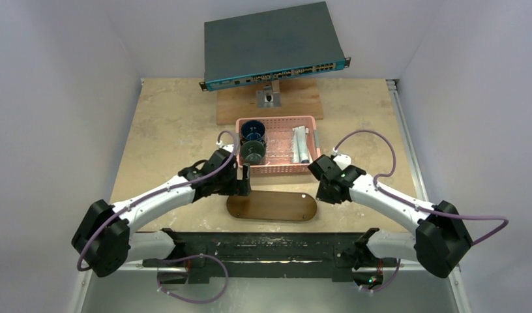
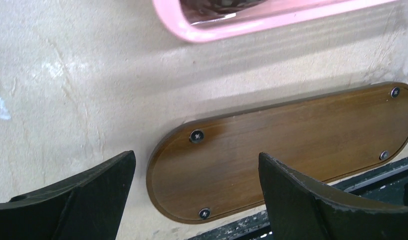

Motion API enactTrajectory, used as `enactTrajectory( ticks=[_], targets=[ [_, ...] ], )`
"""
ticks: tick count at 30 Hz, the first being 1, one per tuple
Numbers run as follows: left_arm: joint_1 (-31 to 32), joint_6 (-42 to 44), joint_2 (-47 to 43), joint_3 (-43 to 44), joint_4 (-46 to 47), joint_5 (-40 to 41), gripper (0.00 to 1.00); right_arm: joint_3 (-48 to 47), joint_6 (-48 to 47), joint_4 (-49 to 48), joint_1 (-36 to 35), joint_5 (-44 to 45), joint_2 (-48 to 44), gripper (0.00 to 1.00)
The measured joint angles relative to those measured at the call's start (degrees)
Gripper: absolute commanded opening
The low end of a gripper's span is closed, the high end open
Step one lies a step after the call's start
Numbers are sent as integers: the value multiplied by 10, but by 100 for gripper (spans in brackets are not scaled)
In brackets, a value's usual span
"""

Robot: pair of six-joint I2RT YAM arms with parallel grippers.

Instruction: Prepare toiletry sets of a toothbrush and toothpaste on the tray

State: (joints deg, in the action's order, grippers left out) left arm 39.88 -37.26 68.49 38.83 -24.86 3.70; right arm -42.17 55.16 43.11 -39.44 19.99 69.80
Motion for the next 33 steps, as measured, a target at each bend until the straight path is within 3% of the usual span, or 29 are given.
enactTrajectory(
  ticks=[14,33],
  targets=[
    [0,11,94,38,24,-5,93,66,-13,-22,-18,-72,5,0],
    [0,10,97,31,42,-35,93,66,-12,-67,-27,-120,29,0]
  ],
)
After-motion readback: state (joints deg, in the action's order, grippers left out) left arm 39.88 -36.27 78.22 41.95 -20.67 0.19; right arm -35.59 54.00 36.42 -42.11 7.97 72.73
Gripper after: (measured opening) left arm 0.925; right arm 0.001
